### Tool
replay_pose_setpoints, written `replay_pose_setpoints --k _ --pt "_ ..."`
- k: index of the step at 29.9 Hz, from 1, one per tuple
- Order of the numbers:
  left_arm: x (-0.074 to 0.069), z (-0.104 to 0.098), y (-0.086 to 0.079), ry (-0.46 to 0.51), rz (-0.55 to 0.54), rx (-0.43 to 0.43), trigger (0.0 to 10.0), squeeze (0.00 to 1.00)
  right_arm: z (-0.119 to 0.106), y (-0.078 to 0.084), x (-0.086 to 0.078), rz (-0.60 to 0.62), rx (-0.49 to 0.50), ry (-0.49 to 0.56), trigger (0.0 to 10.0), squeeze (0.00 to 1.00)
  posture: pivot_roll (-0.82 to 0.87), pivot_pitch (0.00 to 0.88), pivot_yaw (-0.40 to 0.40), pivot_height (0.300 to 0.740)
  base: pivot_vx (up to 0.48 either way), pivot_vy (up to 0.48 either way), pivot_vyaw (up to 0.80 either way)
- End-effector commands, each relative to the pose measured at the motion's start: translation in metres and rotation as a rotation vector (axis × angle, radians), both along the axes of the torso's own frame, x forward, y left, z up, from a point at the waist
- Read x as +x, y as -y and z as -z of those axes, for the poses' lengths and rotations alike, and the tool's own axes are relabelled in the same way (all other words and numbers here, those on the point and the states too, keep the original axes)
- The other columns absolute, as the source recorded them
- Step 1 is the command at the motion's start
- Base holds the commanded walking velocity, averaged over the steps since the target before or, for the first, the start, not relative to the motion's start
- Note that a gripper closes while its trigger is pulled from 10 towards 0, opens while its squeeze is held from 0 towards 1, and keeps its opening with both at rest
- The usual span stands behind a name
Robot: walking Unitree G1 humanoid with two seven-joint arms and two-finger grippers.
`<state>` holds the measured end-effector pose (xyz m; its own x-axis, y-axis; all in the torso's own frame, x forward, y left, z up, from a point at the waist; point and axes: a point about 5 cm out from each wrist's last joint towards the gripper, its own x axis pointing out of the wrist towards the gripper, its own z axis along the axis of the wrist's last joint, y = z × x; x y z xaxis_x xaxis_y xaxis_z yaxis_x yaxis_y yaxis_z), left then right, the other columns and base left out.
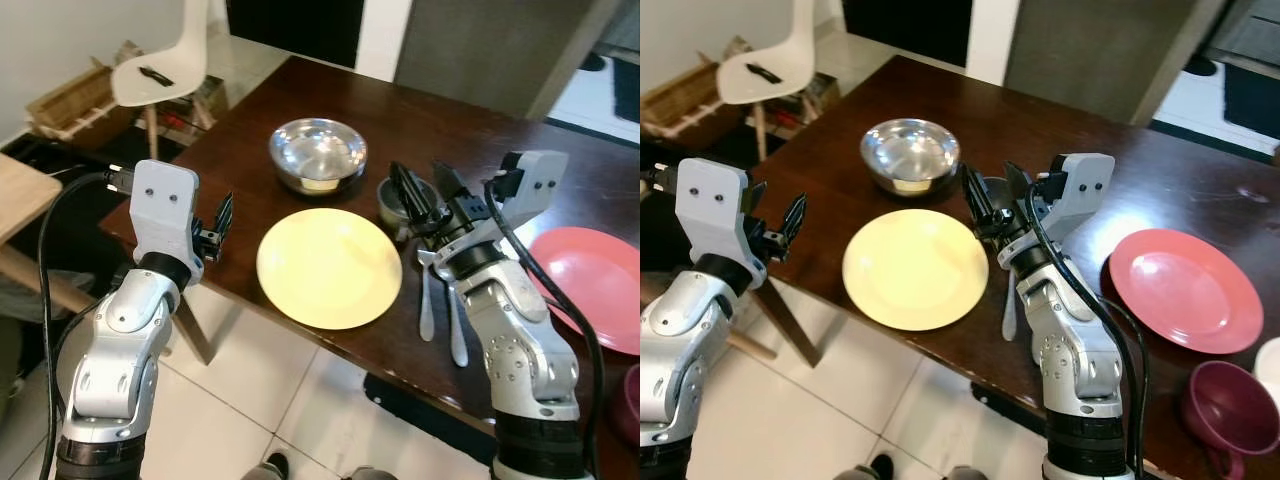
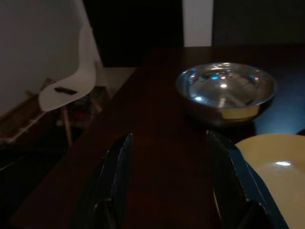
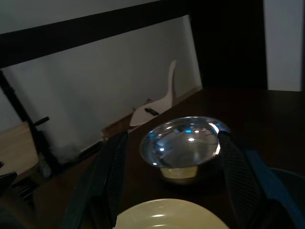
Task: Setting the table
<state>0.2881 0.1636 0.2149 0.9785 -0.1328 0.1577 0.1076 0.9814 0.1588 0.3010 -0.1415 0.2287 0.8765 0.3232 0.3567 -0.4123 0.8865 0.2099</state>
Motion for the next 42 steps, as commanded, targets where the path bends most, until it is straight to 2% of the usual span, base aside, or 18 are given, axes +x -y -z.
replay_pose_setpoints --k 1,12,42 --pt "0.0002 0.0029 -0.0025 -0.013 -0.02 0.016 10.0 0.0 0.002 0.0026 -0.0015 -0.001 0.004 -0.003 10.0 0.0 -0.1 0.056 0.009 0.74 0.0 0.0 0.78" --pt "0.0033 0.0025 -0.0103 -0.016 -0.054 0.034 10.0 0.0 0.0016 -0.0008 -0.0012 -0.023 0.008 0.001 10.0 0.0 -0.09 0.056 0.011 0.74 0.0 0.0 0.78" --pt "0.0099 0.0029 -0.0095 -0.026 -0.078 0.066 10.0 0.0 0.003 -0.0006 -0.0005 -0.022 0.027 0.006 10.0 0.0 -0.08 0.043 0.022 0.74 0.0 0.0 0.78"
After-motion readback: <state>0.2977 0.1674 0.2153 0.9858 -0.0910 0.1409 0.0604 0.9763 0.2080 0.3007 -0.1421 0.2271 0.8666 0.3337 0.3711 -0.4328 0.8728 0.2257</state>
